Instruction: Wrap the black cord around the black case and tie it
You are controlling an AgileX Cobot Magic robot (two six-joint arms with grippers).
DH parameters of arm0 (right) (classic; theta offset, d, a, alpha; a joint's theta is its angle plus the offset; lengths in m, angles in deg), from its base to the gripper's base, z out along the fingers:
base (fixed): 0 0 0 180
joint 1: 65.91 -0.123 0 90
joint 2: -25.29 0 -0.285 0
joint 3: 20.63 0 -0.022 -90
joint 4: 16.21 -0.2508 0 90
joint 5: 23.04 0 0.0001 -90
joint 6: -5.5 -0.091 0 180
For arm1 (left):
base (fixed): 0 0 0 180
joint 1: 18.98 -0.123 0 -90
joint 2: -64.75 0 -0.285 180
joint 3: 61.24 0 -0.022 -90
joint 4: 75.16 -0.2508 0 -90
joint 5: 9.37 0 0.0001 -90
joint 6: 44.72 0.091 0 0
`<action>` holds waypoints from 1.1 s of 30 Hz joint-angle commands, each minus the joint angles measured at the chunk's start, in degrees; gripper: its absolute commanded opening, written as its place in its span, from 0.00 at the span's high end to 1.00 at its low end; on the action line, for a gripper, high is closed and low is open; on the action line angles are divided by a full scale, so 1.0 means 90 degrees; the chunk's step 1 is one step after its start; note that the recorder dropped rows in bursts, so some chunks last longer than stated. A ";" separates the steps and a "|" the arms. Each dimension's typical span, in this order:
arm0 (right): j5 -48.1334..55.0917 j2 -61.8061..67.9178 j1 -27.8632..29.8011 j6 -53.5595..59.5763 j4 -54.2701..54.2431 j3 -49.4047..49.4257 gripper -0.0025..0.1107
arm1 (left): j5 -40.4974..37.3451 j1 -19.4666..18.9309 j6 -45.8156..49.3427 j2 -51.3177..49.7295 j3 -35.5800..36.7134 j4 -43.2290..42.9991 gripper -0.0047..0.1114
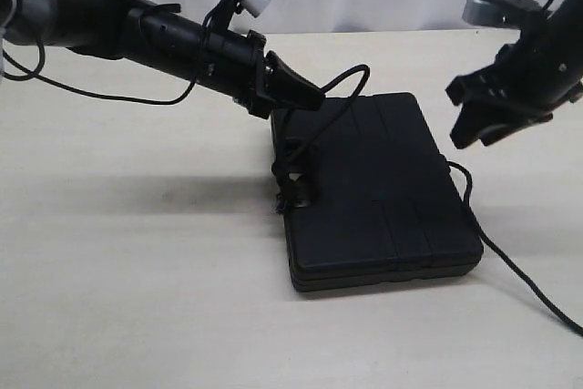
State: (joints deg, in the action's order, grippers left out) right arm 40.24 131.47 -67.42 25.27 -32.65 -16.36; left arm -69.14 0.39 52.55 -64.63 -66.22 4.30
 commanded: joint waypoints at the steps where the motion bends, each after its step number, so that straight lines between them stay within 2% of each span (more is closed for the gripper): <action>1: 0.0434 -0.0461 -0.0577 -0.0557 0.1663 0.0597 0.62 | -0.0113 -0.0011 0.0016 0.0075 0.0014 0.0026 0.96; 6: 0.0410 -0.0694 -0.1031 -0.0430 0.2083 0.1801 0.62 | -0.0128 -0.0011 0.0016 0.0075 0.0014 0.0015 0.96; 13: -0.1294 -0.0694 -0.1184 -0.1011 0.3411 0.3186 0.52 | -0.0245 -0.0011 0.0016 0.0075 0.0014 0.0003 0.96; 19: -0.2160 -0.0694 -0.1184 -0.1011 0.3377 0.3319 0.50 | -0.0288 -0.0011 0.0016 0.0075 0.0014 0.0003 0.96; 28: -0.2233 0.0105 -0.1184 -0.1172 0.3401 0.3319 0.50 | -0.0289 -0.0011 0.0030 0.0075 0.0014 0.0003 0.96; 30: -0.2233 0.0253 -0.1184 -0.1172 0.3401 0.3319 0.53 | -0.0289 -0.0011 0.0030 0.0075 0.0014 0.0003 0.96; 33: -0.1926 0.0351 -0.1184 -0.1155 0.3536 0.3168 0.71 | -0.0289 -0.0011 0.0030 0.0075 0.0014 0.0003 0.96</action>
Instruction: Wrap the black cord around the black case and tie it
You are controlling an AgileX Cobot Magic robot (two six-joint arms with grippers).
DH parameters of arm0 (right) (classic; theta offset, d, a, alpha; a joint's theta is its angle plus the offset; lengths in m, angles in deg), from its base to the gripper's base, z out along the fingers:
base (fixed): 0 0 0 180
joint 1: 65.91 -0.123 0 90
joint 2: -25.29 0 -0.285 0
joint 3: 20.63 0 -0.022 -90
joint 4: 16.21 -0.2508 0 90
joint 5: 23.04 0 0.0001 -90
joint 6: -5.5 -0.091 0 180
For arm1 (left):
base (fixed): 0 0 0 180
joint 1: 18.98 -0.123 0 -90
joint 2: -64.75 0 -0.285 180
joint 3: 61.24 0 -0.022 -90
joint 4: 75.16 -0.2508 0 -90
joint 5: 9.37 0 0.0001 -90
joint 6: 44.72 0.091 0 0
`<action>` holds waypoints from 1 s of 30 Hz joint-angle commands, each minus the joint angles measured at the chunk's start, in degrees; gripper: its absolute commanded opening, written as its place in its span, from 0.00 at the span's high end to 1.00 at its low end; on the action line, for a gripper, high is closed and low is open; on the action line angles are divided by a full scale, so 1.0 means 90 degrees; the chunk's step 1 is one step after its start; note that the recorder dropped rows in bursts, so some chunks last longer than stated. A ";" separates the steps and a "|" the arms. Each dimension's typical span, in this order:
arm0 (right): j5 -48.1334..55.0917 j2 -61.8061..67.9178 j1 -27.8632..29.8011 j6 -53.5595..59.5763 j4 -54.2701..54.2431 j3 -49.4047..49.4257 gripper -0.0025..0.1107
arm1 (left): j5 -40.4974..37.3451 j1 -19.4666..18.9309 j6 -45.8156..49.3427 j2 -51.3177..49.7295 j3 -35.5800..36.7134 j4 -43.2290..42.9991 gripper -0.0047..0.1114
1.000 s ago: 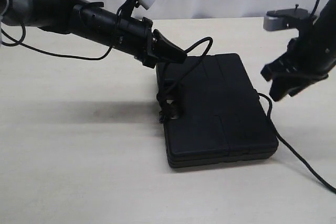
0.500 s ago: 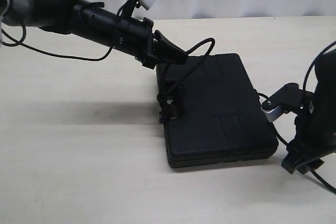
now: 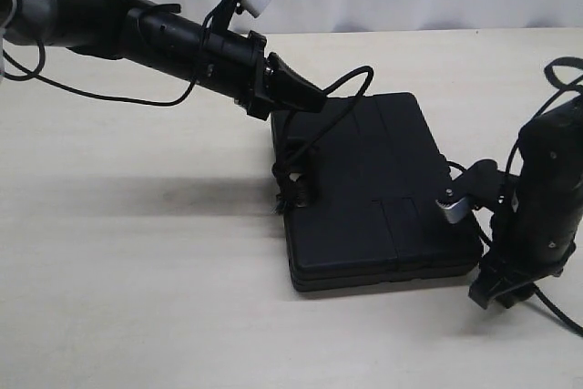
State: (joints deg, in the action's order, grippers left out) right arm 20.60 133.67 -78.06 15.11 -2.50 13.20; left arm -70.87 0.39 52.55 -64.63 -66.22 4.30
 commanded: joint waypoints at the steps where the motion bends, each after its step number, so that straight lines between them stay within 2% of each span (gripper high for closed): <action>1: 0.0433 0.0106 -0.0001 -0.0026 0.0250 -0.0209 0.80 | -0.0097 -0.0011 0.0030 0.0075 0.0014 0.0003 0.96; 3: 0.0730 0.0067 -0.0001 -0.0026 0.0237 -0.0405 0.92 | -0.0097 -0.0011 0.0030 0.0075 0.0014 0.0003 0.96; 4: 0.0844 0.0034 -0.0001 -0.0049 0.0169 -0.0520 0.94 | -0.0097 -0.0011 0.0030 0.0075 0.0014 0.0003 0.96; 12: 0.1205 -0.0501 0.0151 0.0132 -0.0640 -0.0857 0.94 | -0.0097 -0.0011 0.0044 0.0075 0.0014 0.0003 0.96; 15: 0.1203 -0.0760 0.0513 0.0982 -0.1990 -0.0980 0.94 | -0.0110 -0.0011 0.0043 0.0075 0.0014 0.0003 0.96; 20: 0.0999 -0.1063 0.1697 0.2652 -0.4859 -0.1002 0.94 | -0.0110 -0.0011 0.0043 0.0075 0.0014 0.0003 0.96; 23: 0.1044 -0.1087 0.2265 0.3415 -0.6150 -0.0988 0.94 | -0.0110 -0.0011 0.0043 0.0075 0.0014 0.0003 0.96; 27: 0.1129 -0.1087 0.2695 0.4405 -0.7425 -0.0988 0.94 | -0.0161 -0.0011 0.0043 0.0075 0.0014 0.0003 0.96; 30: 0.0910 -0.1074 0.2778 0.5097 -0.8424 -0.0988 0.94 | -0.0350 -0.0011 0.0217 0.0075 0.0014 -0.0098 0.96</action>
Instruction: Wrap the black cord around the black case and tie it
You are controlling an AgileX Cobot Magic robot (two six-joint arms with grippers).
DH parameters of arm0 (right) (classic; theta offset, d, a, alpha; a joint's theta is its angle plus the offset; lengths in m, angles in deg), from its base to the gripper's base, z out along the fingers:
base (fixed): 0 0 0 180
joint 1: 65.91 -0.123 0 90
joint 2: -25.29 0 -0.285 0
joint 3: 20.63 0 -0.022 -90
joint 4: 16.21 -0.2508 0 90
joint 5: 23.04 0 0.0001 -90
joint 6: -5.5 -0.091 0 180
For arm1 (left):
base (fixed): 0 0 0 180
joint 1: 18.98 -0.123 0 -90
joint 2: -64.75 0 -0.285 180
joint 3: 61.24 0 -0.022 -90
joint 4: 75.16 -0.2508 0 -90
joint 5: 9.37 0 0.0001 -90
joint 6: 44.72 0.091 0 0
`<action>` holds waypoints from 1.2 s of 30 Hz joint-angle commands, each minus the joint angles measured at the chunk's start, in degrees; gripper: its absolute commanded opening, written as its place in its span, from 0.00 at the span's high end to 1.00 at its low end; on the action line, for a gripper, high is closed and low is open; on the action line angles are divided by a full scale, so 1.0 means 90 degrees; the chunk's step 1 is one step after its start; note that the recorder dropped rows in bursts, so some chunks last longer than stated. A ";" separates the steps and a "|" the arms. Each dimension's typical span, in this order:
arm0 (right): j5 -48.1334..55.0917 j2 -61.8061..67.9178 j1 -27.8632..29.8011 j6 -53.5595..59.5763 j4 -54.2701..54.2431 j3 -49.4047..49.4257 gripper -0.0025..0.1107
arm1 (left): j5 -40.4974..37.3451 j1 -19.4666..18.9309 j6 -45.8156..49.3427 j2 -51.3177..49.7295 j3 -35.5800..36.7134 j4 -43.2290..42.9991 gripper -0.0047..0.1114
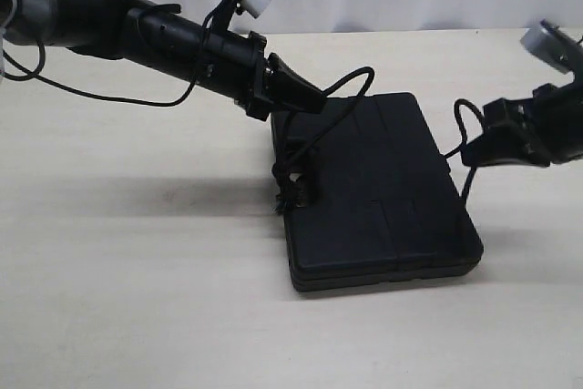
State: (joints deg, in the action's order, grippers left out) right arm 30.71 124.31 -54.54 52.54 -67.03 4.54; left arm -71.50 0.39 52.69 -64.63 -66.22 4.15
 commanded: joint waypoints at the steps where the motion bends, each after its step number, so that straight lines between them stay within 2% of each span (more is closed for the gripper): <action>1: -0.0264 -0.0025 0.0164 0.1176 -0.1542 -0.0025 0.94 | -0.0341 0.0002 0.0254 0.0075 0.0014 -0.0082 0.96; 7: -0.0309 -0.0018 0.0164 0.3020 -0.3750 0.0108 0.94 | -0.0421 0.0002 0.0417 0.0075 0.0014 -0.0274 0.96; 10: -0.0244 -0.0018 0.0164 0.3482 -0.4619 0.0108 0.94 | -0.0675 0.0002 0.0656 0.0048 0.0014 -0.0282 0.96; 14: 0.0796 -0.0018 0.0030 0.3823 -0.5418 0.0163 0.94 | -0.0704 0.0002 0.0811 0.0033 0.0014 -0.0095 0.96; 17: 0.0768 -0.0018 -0.0437 0.4923 -0.5458 0.0476 0.94 | -0.0641 0.0002 0.0811 0.0033 0.0027 0.0314 0.96; 20: 0.0775 -0.0018 -0.0618 0.5551 -0.5458 0.0545 0.94 | 0.0095 0.0002 0.0205 0.0033 0.0027 0.0591 0.96; 22: 0.1388 -0.0018 -0.0618 0.6511 -0.5458 0.0453 0.94 | 0.0427 0.0015 0.0045 0.0033 0.0083 0.0591 0.96; 24: 0.1801 -0.0018 -0.0618 0.8267 -0.5458 0.0455 0.94 | 0.0451 0.0060 -0.0049 0.0033 0.0099 0.0591 0.96; 29: 0.1801 -0.0009 -0.0618 0.8236 -0.5458 0.0264 0.94 | 0.0138 0.0276 -0.0035 0.0033 0.0099 0.0591 0.96; 36: 0.1738 -0.0009 -0.0618 0.8236 -0.5458 0.0192 0.94 | 0.0150 0.0613 -0.0011 0.0033 0.0099 0.0590 0.96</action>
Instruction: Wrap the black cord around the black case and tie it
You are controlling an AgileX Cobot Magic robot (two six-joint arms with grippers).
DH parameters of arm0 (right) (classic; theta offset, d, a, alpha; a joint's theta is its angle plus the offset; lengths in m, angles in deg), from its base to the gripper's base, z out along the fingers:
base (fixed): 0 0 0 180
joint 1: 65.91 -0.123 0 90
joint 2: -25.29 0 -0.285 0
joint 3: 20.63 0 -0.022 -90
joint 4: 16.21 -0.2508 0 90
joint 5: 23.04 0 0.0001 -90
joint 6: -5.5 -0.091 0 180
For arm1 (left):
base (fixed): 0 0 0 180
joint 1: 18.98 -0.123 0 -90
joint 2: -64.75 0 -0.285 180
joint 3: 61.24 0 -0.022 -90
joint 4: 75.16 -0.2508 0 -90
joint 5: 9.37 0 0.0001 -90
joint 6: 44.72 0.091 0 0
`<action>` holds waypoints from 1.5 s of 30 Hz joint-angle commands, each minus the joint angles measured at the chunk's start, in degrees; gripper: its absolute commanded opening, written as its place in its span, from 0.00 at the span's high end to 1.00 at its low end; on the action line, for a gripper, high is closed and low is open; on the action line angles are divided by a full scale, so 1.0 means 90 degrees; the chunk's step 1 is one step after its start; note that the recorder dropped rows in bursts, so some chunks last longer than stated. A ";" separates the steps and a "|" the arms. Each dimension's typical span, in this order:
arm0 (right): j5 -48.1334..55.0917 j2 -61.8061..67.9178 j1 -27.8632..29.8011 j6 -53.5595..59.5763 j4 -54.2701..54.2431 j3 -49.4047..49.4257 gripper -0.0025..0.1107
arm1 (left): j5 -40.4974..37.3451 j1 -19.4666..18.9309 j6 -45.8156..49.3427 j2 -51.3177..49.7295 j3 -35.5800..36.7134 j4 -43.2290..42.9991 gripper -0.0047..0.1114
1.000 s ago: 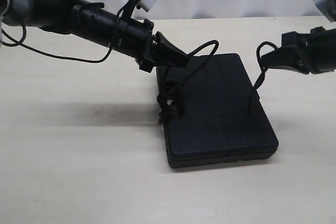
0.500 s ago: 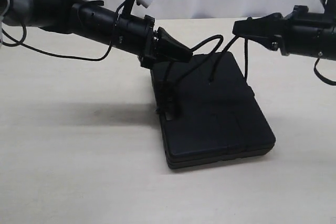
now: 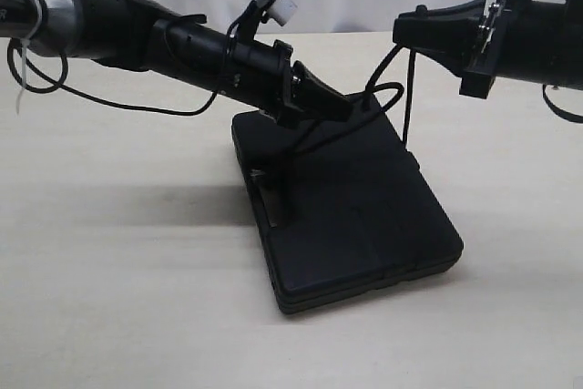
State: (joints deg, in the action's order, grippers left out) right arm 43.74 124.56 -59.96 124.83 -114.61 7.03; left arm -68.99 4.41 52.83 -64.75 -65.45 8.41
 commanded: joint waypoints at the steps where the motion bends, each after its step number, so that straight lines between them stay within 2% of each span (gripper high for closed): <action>1: 0.0110 -0.0037 -0.0016 0.0204 -0.0172 -0.0084 0.94 | -0.0128 0.0183 -0.0027 0.0045 0.0014 0.0151 0.96; 4: -0.0137 -0.0037 -0.0016 0.0204 -0.0172 -0.0084 0.94 | -0.0166 0.0183 -0.0271 0.0045 0.0014 0.0455 0.96; 10: 0.0292 -0.0037 -0.0016 0.0216 -0.0113 -0.0043 0.94 | -0.0297 0.0183 -0.1715 0.0045 0.0014 0.0833 0.96; 17: -0.0211 -0.0037 -0.0016 0.0216 -0.0172 0.0007 0.94 | -0.1103 0.0183 -0.1922 0.0045 0.0014 0.1025 0.96; 20: -0.0384 -0.0037 -0.0016 0.0216 -0.0172 0.0022 0.94 | -0.1149 0.0183 -0.1922 0.0045 0.0014 0.0949 0.96; 23: -0.0429 -0.0037 -0.0016 0.0216 -0.0172 0.0022 0.94 | -0.0763 0.0183 -0.1540 0.0045 0.0014 0.0459 0.96; 25: -0.0533 -0.0037 -0.0016 0.0216 -0.0172 -0.0015 0.94 | -0.0543 0.0183 -0.0904 0.0045 0.0014 -0.0070 0.96; 28: -0.0859 -0.0037 -0.0016 0.0216 -0.0172 -0.0037 0.94 | -0.0527 0.0183 -0.0288 0.0045 0.0014 -0.0770 0.96; 33: -0.0919 -0.0037 -0.0016 0.0156 -0.0172 -0.0037 0.94 | -0.0703 0.0244 0.0421 0.0045 0.0014 -0.0718 0.96; 36: -0.0918 -0.0037 -0.0016 0.0143 -0.0172 -0.0037 0.94 | -0.1108 0.0368 0.0767 0.0045 0.0014 -0.0730 0.96; 40: -0.0794 -0.0037 -0.0016 -0.0174 -0.0172 -0.0037 0.94 | -0.1149 0.0585 0.1376 0.0045 0.0014 -0.0672 0.96; 45: -0.0750 -0.0037 -0.0016 -0.0369 -0.0139 -0.0024 0.94 | -0.0183 0.0704 0.1388 0.0045 0.0014 -0.0596 0.96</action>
State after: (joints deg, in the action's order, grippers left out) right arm 35.88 124.56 -59.96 122.23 -115.69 7.00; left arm -75.32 10.54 64.53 -64.75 -65.45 1.77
